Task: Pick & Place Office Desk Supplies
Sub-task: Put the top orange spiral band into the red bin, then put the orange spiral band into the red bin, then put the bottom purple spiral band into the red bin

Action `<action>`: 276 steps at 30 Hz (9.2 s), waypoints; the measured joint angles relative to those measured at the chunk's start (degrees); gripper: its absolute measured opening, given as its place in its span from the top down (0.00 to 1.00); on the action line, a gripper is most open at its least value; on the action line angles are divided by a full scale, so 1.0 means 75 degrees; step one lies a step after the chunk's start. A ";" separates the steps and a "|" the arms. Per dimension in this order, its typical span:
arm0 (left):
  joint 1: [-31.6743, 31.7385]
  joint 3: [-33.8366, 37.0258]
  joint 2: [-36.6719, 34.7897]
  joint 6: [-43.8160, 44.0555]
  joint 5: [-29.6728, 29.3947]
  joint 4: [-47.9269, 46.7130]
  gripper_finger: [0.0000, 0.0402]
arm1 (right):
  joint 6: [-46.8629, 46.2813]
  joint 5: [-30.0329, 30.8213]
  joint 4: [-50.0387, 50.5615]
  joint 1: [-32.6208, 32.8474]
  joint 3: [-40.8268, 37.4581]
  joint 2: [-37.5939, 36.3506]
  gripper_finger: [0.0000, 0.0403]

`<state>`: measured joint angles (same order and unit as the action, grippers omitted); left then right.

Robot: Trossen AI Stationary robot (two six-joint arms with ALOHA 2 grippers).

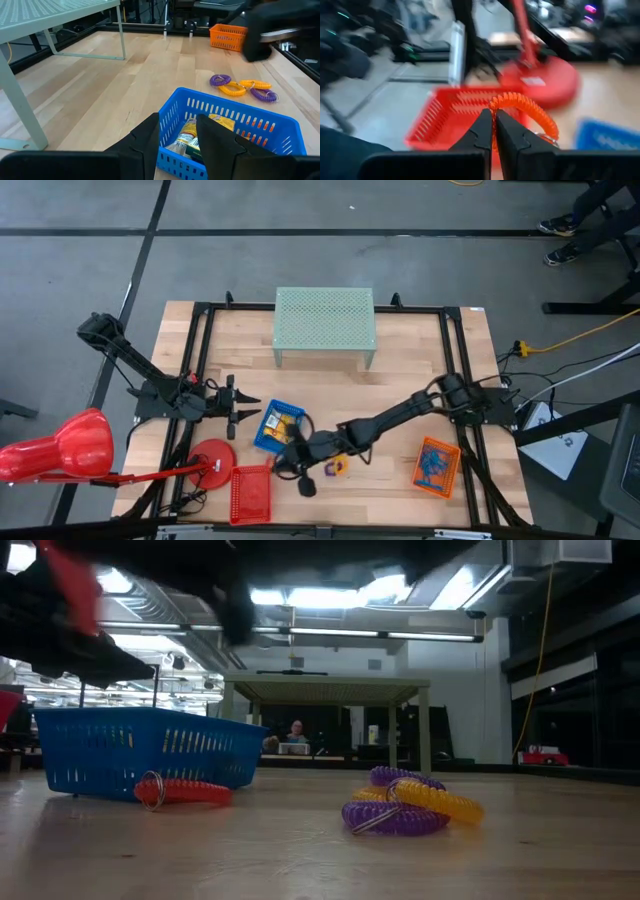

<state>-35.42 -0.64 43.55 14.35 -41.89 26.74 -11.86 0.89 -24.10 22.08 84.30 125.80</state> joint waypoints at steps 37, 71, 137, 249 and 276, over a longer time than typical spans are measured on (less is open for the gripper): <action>0.0000 0.0003 0.0000 -0.0082 -0.0062 -0.0003 0.68 | -0.0249 -0.1681 0.1017 -0.0182 0.3959 0.2576 0.98; 0.0069 -0.0168 -0.0001 -0.0396 0.0527 0.0585 0.68 | 0.0525 -0.2507 0.2518 -0.0136 0.5321 0.2699 0.42; 0.2768 -0.8377 0.8475 -0.3207 0.7193 -0.5773 0.75 | 0.1781 0.0195 -0.0154 0.0621 -0.4085 -0.6164 0.41; -0.0906 -0.8372 0.5909 0.1540 0.4728 -0.8216 0.97 | 0.1860 0.0137 -0.0451 0.0621 -0.4085 -0.6155 0.41; -0.1127 -0.8428 0.6554 0.1672 0.4016 -0.8343 0.60 | 0.1848 0.0136 -0.0444 0.0621 -0.4085 -0.6155 0.42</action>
<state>-43.87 -63.85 92.70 26.89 -11.77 -35.83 2.00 1.90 -27.43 26.74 53.67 79.64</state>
